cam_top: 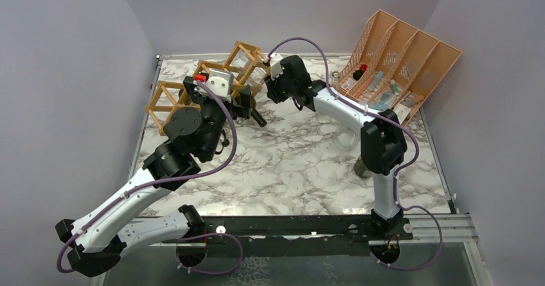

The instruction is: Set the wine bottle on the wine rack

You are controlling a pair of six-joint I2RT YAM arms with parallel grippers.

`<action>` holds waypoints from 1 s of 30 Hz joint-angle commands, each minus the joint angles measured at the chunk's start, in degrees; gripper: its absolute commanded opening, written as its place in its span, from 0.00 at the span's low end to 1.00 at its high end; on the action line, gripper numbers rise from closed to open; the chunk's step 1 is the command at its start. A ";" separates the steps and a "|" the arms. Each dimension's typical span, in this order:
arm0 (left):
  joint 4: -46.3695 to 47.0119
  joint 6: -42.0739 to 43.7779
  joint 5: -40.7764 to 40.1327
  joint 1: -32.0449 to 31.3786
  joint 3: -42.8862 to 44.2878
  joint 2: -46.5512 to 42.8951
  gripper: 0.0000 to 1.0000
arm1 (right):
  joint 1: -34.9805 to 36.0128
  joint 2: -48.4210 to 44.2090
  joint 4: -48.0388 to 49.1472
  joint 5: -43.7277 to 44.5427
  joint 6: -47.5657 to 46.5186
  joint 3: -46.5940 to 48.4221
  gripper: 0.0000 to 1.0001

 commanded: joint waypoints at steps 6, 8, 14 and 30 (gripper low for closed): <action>-0.06 0.23 0.44 -0.04 -0.16 -0.35 0.99 | 0.06 1.14 3.78 5.72 -3.26 0.91 0.42; -0.03 0.31 0.34 -0.06 -0.07 -0.25 0.99 | 0.03 0.44 2.90 5.35 -3.06 0.66 0.58; 0.52 0.99 0.07 -0.02 0.63 0.15 0.99 | 0.07 -5.17 2.63 5.78 -0.41 -1.24 0.76; 0.16 -1.05 3.69 -0.06 -1.49 -4.48 0.99 | 0.02 -34.00 -3.03 18.81 7.96 -17.43 0.77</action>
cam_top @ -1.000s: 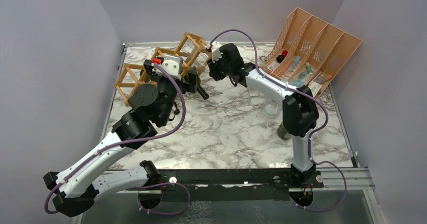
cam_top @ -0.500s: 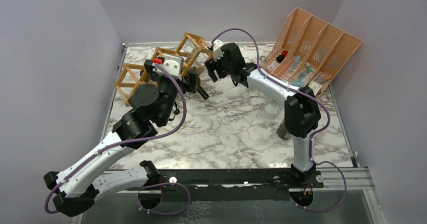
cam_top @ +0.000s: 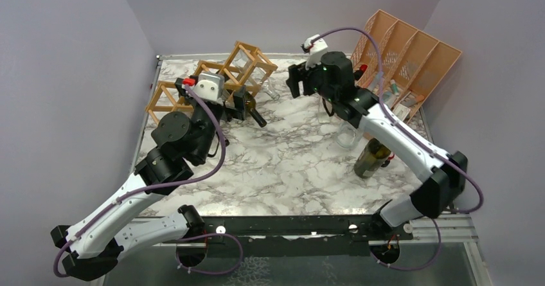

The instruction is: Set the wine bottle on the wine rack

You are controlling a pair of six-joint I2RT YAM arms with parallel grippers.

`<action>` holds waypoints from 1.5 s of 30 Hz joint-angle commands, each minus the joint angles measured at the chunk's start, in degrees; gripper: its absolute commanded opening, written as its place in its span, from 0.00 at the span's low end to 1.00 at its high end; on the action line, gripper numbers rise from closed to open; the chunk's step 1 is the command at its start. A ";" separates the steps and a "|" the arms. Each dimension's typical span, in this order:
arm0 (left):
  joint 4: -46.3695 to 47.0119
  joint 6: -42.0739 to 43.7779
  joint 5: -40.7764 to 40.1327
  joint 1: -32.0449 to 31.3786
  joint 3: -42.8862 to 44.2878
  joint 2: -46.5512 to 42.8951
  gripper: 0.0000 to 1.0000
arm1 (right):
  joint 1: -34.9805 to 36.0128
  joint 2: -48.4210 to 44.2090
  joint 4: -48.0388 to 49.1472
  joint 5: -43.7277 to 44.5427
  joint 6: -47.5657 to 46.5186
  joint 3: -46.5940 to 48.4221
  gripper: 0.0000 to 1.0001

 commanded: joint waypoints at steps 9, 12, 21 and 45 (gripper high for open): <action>0.82 -3.56 4.35 0.00 -6.28 -4.57 0.99 | -1.09 -17.23 -11.51 27.36 6.39 -11.38 0.78; 0.94 -4.60 5.37 -0.04 -7.11 -4.46 0.99 | -3.11 -14.42 -13.51 27.15 9.12 -8.97 0.79; 1.78 -7.42 7.15 -0.05 -9.19 -3.42 0.99 | -9.06 -5.48 -7.02 19.00 10.23 -5.46 0.80; 14.40 -10.98 18.35 -0.08 -18.30 4.30 0.99 | -11.59 -5.96 -4.99 2.32 4.16 -6.24 0.11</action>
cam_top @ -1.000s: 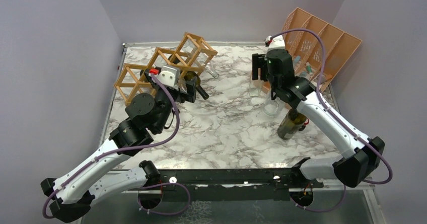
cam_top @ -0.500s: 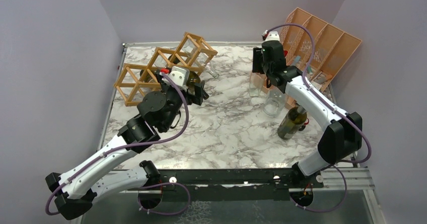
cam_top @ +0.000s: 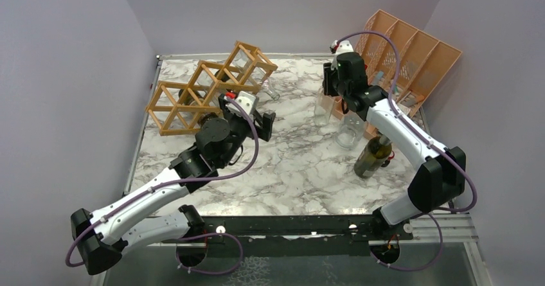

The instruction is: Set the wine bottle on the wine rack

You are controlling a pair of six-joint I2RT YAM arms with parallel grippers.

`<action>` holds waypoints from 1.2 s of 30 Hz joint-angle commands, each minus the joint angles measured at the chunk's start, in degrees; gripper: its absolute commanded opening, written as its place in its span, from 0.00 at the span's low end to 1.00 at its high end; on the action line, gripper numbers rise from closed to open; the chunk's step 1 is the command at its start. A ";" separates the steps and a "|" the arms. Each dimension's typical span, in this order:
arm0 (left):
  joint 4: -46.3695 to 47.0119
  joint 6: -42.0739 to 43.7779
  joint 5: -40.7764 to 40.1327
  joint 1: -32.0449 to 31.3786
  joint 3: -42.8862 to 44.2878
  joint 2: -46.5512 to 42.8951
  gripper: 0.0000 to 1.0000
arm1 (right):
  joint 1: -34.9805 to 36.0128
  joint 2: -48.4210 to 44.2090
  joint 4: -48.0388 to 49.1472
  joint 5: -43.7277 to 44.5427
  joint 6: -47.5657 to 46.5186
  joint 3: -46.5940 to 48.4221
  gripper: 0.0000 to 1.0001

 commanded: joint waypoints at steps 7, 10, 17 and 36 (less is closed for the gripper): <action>19.43 -2.17 20.86 -0.04 -10.41 7.91 0.99 | -0.25 -12.28 -6.41 -18.84 2.03 -1.27 0.10; 21.76 -2.37 23.02 -0.09 -10.76 12.75 0.99 | -0.25 -15.55 -7.71 -22.75 3.58 -2.68 0.10; 29.73 -4.92 25.60 -0.10 -12.43 20.15 0.99 | -0.25 -22.24 -8.09 -30.35 6.82 -5.48 0.10; 37.72 0.89 27.78 -0.09 -13.25 24.98 0.97 | -0.26 -27.10 -9.07 -42.98 9.41 -6.25 0.10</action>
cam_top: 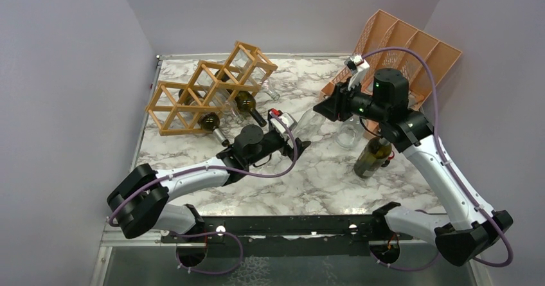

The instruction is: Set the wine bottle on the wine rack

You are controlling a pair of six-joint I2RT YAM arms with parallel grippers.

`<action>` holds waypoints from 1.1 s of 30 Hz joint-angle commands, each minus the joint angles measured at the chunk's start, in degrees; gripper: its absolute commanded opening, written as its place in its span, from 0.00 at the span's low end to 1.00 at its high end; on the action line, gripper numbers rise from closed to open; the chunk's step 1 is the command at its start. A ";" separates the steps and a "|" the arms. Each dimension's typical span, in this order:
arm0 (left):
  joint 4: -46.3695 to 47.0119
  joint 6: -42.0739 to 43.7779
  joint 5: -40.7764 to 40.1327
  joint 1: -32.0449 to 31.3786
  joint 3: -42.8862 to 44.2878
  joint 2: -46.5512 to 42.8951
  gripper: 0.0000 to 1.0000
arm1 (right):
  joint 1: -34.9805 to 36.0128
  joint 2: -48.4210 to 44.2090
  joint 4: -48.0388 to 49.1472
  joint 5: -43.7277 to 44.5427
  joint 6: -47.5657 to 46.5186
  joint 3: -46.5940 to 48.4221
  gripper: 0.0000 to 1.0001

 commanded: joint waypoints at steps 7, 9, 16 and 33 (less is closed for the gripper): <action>3.36 3.27 1.55 -0.07 0.94 2.02 0.95 | -0.27 -3.19 2.03 -6.04 2.52 -0.96 0.11; 3.38 3.78 1.51 -0.07 1.25 2.32 0.93 | -0.23 -3.24 2.12 -6.09 3.12 -1.17 0.11; 3.38 7.30 -1.32 -0.07 3.13 3.31 0.63 | -0.23 -3.44 0.93 -5.29 4.70 -0.85 0.15; 3.24 52.35 7.22 -0.07 4.94 0.60 0.00 | -0.24 -7.79 -10.39 3.19 -9.25 4.02 0.76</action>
